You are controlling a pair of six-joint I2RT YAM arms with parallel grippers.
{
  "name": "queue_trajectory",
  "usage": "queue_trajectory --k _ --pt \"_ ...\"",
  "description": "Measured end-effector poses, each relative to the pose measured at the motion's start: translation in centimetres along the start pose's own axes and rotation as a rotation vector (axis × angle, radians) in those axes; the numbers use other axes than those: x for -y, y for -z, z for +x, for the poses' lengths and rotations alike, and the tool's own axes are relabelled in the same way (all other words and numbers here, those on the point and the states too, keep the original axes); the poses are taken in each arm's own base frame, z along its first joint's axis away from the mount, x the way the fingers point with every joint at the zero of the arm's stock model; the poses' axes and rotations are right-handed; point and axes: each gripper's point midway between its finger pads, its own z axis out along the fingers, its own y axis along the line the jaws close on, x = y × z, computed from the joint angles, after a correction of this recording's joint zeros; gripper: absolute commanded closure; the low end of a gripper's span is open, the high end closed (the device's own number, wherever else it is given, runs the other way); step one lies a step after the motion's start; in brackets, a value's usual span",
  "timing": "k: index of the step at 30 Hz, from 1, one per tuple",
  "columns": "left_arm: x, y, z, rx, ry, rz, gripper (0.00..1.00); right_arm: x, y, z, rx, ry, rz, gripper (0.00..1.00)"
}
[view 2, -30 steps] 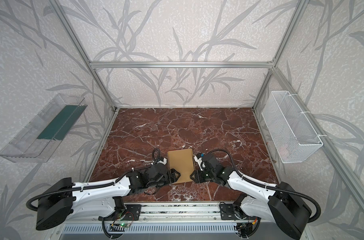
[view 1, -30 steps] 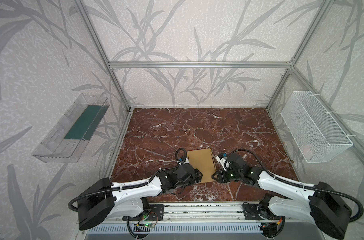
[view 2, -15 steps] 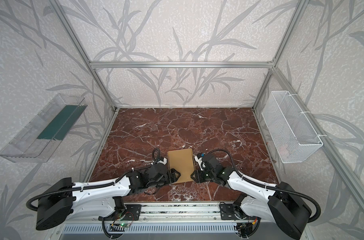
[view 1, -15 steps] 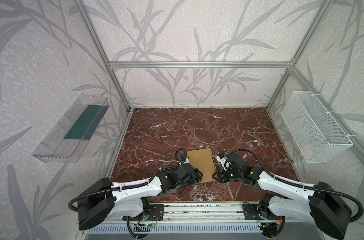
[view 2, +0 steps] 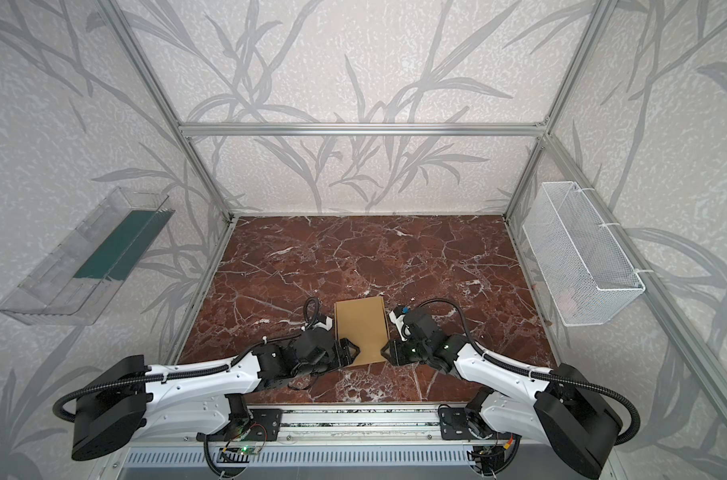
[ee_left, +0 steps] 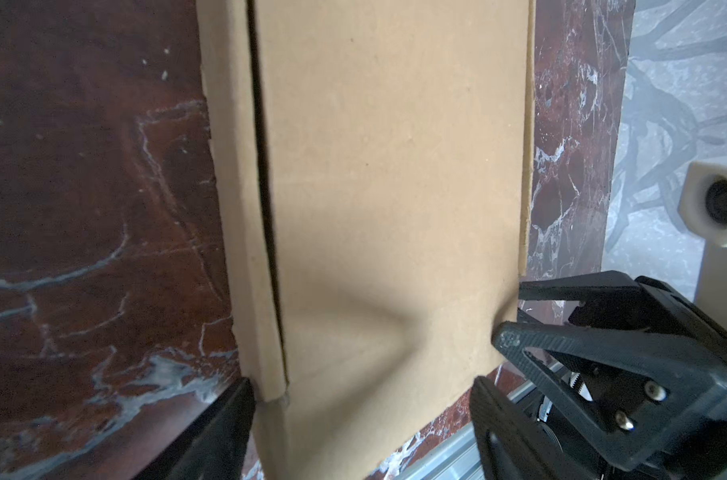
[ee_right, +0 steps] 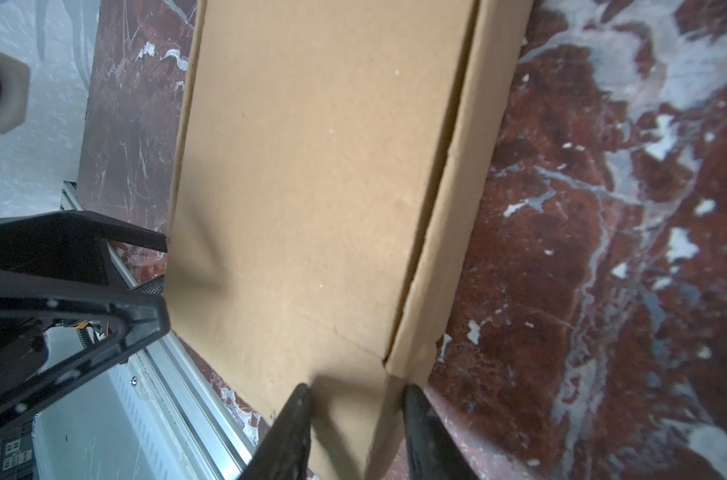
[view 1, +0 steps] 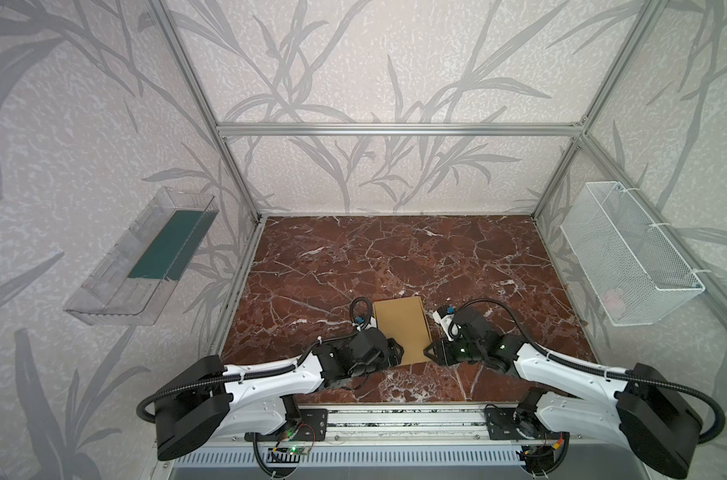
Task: Fold the paper box
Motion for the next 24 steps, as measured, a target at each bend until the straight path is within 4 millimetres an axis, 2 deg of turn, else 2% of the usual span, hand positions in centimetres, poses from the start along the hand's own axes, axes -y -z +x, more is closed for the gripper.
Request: queue_trajectory --k 5,16,24 --pt "-0.5 0.1 0.1 0.003 0.000 -0.008 0.18 0.1 0.0 -0.1 0.008 0.001 0.006 0.62" --pt "0.0 1.6 -0.6 0.044 0.022 0.045 0.22 0.2 0.0 -0.2 0.013 0.000 0.010 0.64" --pt "-0.1 1.6 -0.6 0.044 0.029 0.048 0.24 0.1 0.0 -0.3 0.016 -0.010 0.006 0.66"
